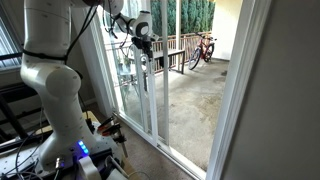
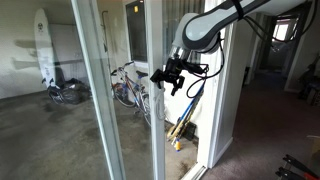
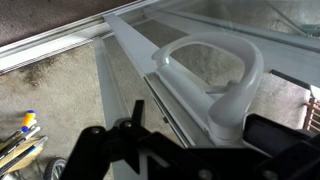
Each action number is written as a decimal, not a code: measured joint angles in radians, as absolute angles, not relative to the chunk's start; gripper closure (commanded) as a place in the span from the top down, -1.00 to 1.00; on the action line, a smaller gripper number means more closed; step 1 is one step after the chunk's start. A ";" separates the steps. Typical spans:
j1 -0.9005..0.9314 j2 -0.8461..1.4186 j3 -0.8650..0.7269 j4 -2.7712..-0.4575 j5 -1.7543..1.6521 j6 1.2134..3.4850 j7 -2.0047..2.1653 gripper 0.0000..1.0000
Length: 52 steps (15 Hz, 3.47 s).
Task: Slide the glass door to the right
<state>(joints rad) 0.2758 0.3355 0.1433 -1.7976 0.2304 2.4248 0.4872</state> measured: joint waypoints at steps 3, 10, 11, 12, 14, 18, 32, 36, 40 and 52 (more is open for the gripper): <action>0.277 0.336 0.151 -1.805 0.230 2.393 0.487 1.00; 0.276 0.339 0.153 -1.805 0.232 2.394 0.487 1.00; 0.274 0.339 0.151 -1.805 0.232 2.394 0.487 1.00; 0.272 0.339 0.147 -1.805 0.232 2.394 0.487 1.00; 0.266 0.338 0.143 -1.802 0.238 2.390 0.487 1.00; 0.257 0.330 0.142 -1.802 0.282 2.369 0.487 1.00; 0.196 0.302 0.138 -1.825 0.409 2.305 0.473 1.00; 0.175 0.281 0.128 -1.852 0.411 2.306 0.473 1.00; 0.148 0.255 0.113 -1.887 0.432 2.305 0.464 1.00; 0.071 0.206 0.061 -1.953 0.475 2.305 0.393 1.00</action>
<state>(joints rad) 0.0710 0.2063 0.0612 -1.9527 0.4746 2.3046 0.3927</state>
